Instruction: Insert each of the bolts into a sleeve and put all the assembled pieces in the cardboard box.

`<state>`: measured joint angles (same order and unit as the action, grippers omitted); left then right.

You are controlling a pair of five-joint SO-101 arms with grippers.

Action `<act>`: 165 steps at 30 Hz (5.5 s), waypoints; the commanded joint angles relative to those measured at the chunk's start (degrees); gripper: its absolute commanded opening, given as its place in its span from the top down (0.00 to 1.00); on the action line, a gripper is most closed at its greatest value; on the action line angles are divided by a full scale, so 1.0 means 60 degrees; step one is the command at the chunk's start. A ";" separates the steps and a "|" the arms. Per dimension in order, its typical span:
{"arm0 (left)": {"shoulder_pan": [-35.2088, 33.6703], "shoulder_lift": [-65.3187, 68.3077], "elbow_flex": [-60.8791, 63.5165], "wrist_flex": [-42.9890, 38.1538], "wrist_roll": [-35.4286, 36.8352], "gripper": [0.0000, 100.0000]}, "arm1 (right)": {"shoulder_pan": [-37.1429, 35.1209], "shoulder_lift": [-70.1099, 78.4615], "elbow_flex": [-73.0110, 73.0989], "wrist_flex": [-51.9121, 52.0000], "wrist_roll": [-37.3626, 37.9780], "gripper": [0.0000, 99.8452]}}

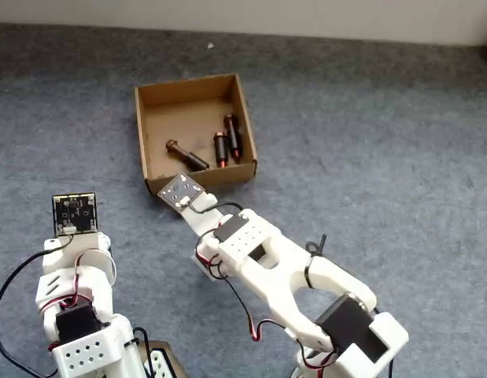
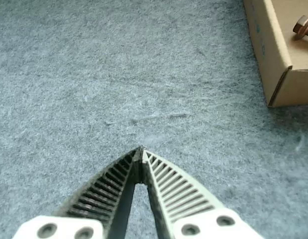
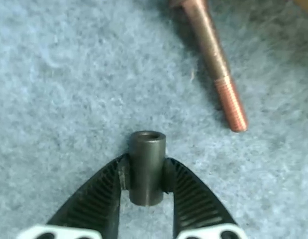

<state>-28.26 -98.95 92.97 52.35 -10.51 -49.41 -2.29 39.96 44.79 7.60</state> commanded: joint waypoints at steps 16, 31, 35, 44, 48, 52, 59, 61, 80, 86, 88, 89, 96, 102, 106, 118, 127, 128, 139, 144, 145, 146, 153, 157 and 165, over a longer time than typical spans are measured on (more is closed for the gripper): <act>0.1795 -0.0022 -0.0418 -0.0015 -0.0073 0.97 | 0.5443 -0.5370 0.2161 -0.0886 -0.5289 0.99; 0.3729 0.2571 -0.5179 0.2857 -0.0015 0.87 | 0.7114 -0.4711 0.4608 -0.5927 -0.6007 0.99; 0.3729 0.5443 -0.6454 0.2857 0.0205 0.87 | 0.7128 -0.4711 0.4623 -0.5927 -0.5993 0.99; 0.5253 1.0264 -0.8491 0.2784 0.4527 0.87 | 0.7128 -0.4711 0.4667 -0.5927 -0.5993 0.99; 0.6205 1.1670 -0.9048 0.2769 0.5875 0.87 | 0.7128 -0.4711 0.4667 -0.5927 -0.5993 0.99; 0.6703 1.2842 -0.9678 0.2769 0.6886 0.87 | 0.7128 -0.4711 0.4681 -0.5927 -0.5993 0.99; 0.6747 1.4894 -1.0586 0.2007 0.9114 0.87 | 0.7128 -0.4711 0.4681 -0.5927 -0.5993 0.99; 0.6747 1.5495 -1.0806 0.1934 0.9158 0.87 | 0.7128 -0.4711 0.4681 -0.5927 -0.5993 0.99; 0.6176 1.9744 -1.3502 0.1919 0.9861 0.87 | 0.7114 -0.4711 0.4696 -0.5927 -0.5568 0.99; 0.5897 2.0432 -1.4073 0.1963 0.9802 0.87 | 0.7114 -0.4711 0.4696 -0.5927 -0.5538 0.99; 0.5912 2.0432 -1.4044 0.1963 0.9802 0.87 | 0.7114 -0.4711 0.4696 -0.5927 -0.5538 0.99; 0.5912 2.0432 -1.4029 0.1963 0.9802 0.87 | 0.7114 -0.4711 0.4696 -0.5927 -0.5524 0.99; 0.5941 2.0447 -1.4029 0.2300 0.9802 0.88 | 0.7114 -0.4711 0.4696 -0.5927 -0.5524 0.99; 0.5956 2.0432 -1.4088 0.2886 0.9524 0.98 | 0.7099 -0.4799 0.4711 -0.5868 -0.5509 0.99; 0.5941 2.0330 -1.4103 0.3223 0.9201 0.99 | 0.7099 -0.4813 0.4711 -0.5868 -0.5509 0.99; 0.5897 1.5553 -1.0571 0.0791 0.8132 1.00 | 0.6952 -0.4828 0.4711 -0.5736 -0.4103 0.99; 0.5883 1.0396 -0.6088 -0.2667 0.6198 0.99 | 0.5648 -0.8388 0.5487 -0.3231 -0.4088 0.99; 0.5883 0.9897 -0.5810 -0.2755 0.6066 0.99 | 0.5487 -0.8960 0.5868 -0.3245 -0.4073 0.99; 0.5956 0.6352 -0.3963 -0.2857 0.5729 0.99 | 0.2952 -1.4205 0.9062 -0.3216 -0.1714 0.99; 0.5956 0.4960 -0.3524 -0.2857 0.5729 0.99 | 0.2322 -1.5656 1.0000 -0.3216 -0.1348 0.99; 0.5971 0.4608 -0.3392 -0.2857 0.5729 0.99 | 0.2220 -1.5890 1.0161 -0.3216 -0.1245 0.99; 0.5971 0.4212 -0.3216 -0.2857 0.5729 0.99 | 0.2147 -1.6081 1.0308 -0.3201 -0.1143 0.99; 0.5985 0.0930 -0.1853 -0.2857 0.5729 0.99 | 0.1179 -1.6711 1.0454 -0.2161 -0.0996 0.99; 0.6059 -0.0974 -0.1136 -0.2828 0.5744 0.99 | 0.0740 -1.6916 1.0454 -0.1853 -0.0996 0.99; 0.6952 -0.0799 -0.1897 -0.2813 0.5758 0.99 | 0.0095 -1.6960 1.0484 -0.1516 -0.0982 0.99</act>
<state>10.59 -102.99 86.46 36.70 24.48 -46.95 -102.42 96.04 35.38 1.10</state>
